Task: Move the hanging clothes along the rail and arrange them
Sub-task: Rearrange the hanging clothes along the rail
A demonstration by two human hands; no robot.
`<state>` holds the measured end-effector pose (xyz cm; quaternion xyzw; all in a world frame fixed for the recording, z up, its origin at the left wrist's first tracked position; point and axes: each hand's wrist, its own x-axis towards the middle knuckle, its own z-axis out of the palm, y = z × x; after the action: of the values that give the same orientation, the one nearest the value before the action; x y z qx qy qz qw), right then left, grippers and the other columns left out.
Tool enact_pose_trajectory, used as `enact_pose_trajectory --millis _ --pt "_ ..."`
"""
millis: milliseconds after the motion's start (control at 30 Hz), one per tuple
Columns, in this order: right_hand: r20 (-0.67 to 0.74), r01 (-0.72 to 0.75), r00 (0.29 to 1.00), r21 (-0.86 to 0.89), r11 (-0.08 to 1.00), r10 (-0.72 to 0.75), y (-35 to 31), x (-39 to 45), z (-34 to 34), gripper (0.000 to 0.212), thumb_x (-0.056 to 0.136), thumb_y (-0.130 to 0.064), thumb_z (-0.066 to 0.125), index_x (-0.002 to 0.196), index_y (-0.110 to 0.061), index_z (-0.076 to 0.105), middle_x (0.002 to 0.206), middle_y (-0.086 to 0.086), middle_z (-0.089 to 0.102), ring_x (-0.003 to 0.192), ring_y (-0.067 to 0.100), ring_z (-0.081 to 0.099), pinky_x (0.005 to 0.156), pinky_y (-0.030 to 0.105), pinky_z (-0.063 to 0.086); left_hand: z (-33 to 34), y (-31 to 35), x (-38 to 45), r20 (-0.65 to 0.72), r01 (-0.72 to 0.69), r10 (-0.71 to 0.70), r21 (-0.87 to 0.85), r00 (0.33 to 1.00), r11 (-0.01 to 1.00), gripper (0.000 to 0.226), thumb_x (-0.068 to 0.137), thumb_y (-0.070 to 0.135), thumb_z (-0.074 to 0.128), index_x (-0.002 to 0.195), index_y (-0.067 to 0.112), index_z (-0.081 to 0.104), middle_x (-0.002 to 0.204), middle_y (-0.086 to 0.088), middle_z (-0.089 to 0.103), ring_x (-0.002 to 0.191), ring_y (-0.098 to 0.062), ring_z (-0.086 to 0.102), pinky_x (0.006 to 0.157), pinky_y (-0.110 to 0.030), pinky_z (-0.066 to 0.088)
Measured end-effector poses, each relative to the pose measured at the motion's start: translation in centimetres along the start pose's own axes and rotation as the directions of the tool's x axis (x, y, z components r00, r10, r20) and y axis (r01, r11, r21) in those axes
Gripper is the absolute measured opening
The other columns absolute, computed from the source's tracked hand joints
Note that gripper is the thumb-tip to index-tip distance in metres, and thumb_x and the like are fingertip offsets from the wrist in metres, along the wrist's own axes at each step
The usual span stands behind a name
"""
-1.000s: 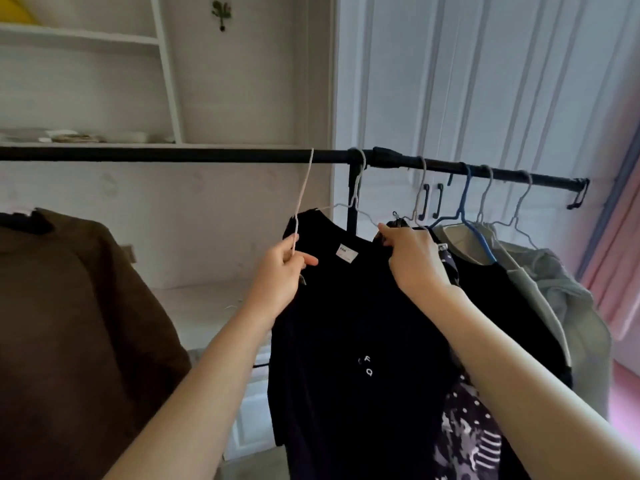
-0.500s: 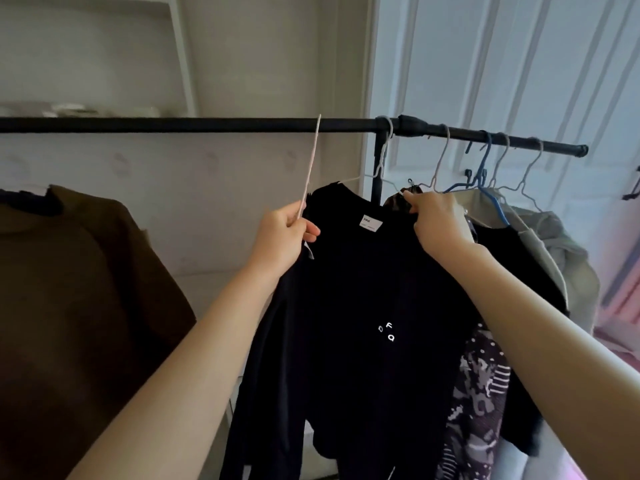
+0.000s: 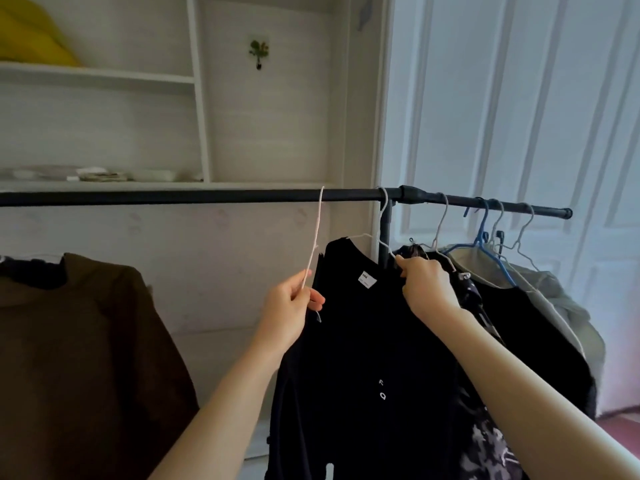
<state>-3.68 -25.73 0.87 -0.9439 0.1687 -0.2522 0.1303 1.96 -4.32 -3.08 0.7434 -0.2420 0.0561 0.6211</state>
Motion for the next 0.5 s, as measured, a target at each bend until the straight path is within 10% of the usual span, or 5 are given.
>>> enact_pose_trajectory --millis 500 --pt "-0.143 0.14 0.984 0.241 0.961 -0.107 -1.8 0.3 -0.6 0.039 0.076 0.009 0.041 0.088 -0.015 0.069 0.072 0.008 0.066 0.071 0.029 0.057 0.063 0.039 0.05 -3.5 0.1 0.1 -0.223 0.062 -0.083 -0.099 0.971 0.993 0.04 0.099 0.003 0.039 0.139 0.005 0.044 0.081 0.001 0.067 0.073 -0.01 0.064 0.06 -0.005 0.046"
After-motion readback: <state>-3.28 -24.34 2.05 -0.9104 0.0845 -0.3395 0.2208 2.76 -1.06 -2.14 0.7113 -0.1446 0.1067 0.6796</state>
